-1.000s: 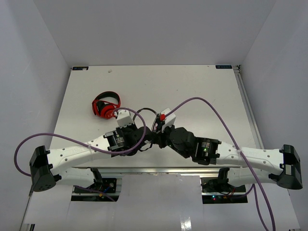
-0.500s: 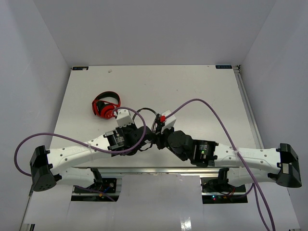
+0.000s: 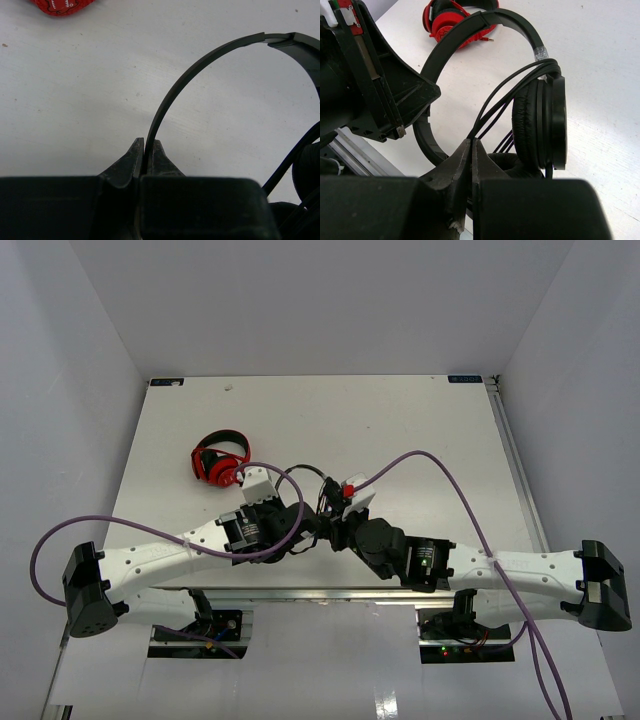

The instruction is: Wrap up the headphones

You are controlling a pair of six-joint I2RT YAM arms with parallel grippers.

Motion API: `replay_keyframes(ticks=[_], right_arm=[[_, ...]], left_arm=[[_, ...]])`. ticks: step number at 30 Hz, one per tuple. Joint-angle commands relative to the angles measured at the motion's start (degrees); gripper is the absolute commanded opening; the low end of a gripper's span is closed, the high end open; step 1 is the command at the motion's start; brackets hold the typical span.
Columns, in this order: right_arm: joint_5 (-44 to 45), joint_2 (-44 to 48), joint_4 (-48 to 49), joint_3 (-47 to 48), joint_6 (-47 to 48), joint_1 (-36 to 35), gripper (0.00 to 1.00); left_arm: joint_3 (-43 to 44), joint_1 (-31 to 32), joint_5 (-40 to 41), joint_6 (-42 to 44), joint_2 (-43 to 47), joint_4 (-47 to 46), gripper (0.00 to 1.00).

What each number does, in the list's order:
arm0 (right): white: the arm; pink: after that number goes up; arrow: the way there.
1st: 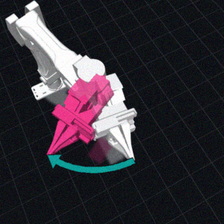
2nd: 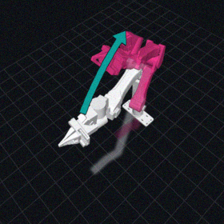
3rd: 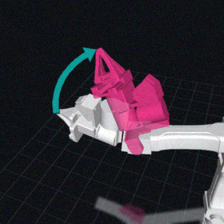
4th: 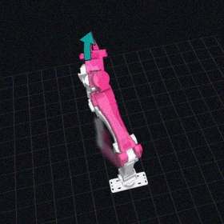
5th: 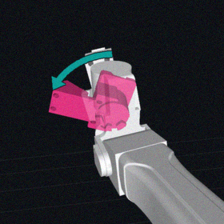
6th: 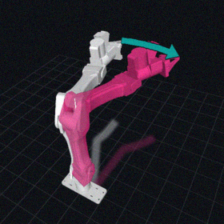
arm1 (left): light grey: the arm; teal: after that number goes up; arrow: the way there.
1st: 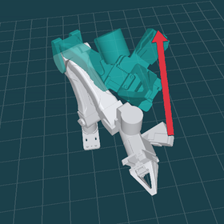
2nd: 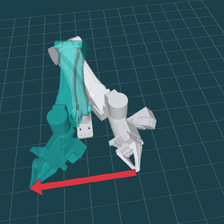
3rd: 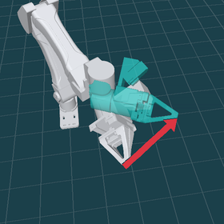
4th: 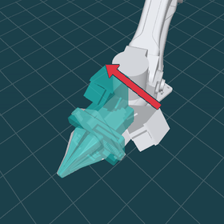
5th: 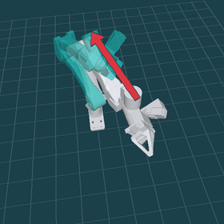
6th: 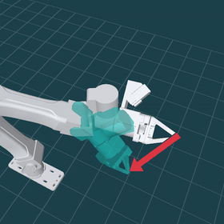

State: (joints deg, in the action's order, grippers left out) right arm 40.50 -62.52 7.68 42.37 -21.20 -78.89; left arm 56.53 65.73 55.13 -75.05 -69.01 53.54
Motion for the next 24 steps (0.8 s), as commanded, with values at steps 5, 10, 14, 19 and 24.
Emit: replay_keyframes(ticks=[5,10,14,19,24], right_arm=[[3.35,-1.81,0.23,-0.26,-0.41,-0.47,0.08],[2.19,-2.06,1.44,0.01,0.36,-0.54,0.08],[2.16,-1.82,1.53,0.14,0.57,-0.75,0.18],[2.89,-1.04,1.74,-0.25,1.13,-0.90,0.23],[3.27,-0.67,1.96,-0.39,1.66,-1.06,0.24]], left_arm=[[2.88,-0.26,2.87,-2.91,2.22,-2.91,0.00],[2.68,-0.26,2.96,-2.91,1.95,-2.91,0.00],[2.34,-0.26,3.05,-2.81,2.07,-2.91,0.00],[1.97,-0.26,3.05,-2.83,2.30,-2.95,0.00],[1.83,-0.26,3.14,-2.74,2.22,-2.91,0.00]])
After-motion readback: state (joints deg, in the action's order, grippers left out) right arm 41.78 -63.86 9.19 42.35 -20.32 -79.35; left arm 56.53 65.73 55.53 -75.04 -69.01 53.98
